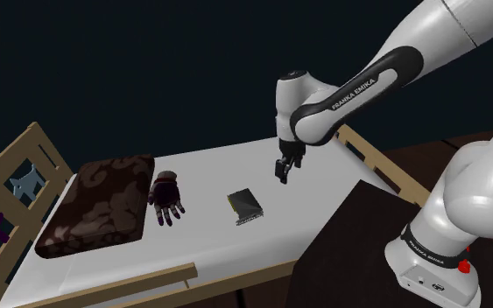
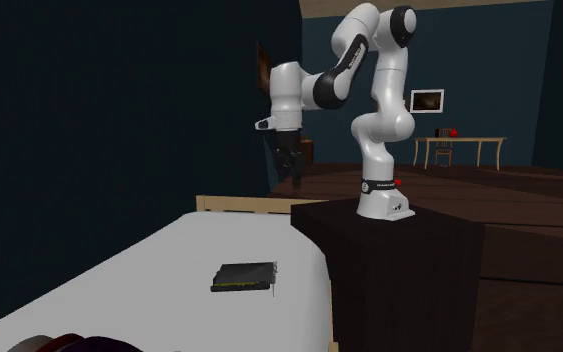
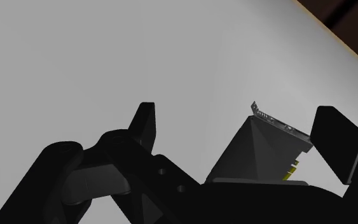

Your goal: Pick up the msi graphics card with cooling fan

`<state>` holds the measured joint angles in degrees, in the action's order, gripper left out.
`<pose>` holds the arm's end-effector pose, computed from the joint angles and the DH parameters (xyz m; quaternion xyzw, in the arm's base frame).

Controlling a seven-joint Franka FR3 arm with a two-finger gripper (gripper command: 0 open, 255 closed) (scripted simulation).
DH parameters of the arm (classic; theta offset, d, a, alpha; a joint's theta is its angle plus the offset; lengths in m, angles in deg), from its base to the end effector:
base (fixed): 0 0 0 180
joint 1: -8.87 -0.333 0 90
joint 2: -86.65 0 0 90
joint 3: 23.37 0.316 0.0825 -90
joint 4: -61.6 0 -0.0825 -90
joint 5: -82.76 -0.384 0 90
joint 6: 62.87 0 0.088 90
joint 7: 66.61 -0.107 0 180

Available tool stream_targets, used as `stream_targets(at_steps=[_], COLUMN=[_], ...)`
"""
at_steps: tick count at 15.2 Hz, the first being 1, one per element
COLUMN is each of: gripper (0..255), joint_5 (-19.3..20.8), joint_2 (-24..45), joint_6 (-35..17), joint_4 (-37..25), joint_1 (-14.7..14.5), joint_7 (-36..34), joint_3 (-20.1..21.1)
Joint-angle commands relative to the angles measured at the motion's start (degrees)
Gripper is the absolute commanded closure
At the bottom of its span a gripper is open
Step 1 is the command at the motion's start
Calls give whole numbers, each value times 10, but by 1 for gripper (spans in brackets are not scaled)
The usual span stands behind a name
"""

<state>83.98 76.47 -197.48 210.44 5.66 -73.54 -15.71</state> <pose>0.4139 0.0778 0.3112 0.9983 0.0406 -0.0328 0.0244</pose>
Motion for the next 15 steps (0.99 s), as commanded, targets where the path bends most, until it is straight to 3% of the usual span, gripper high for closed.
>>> stream_targets(at_steps=[1, 9, 15], gripper=[0, 0, 0], joint_5=[6, 47, 74], joint_2=[50, 245, 365], joint_6=[-42, -165, -217], joint_4=[-9, -77, -143], joint_1=[-1, -14, -35], joint_7=[-1, -24, -36], joint_3=[3, 7, -2])
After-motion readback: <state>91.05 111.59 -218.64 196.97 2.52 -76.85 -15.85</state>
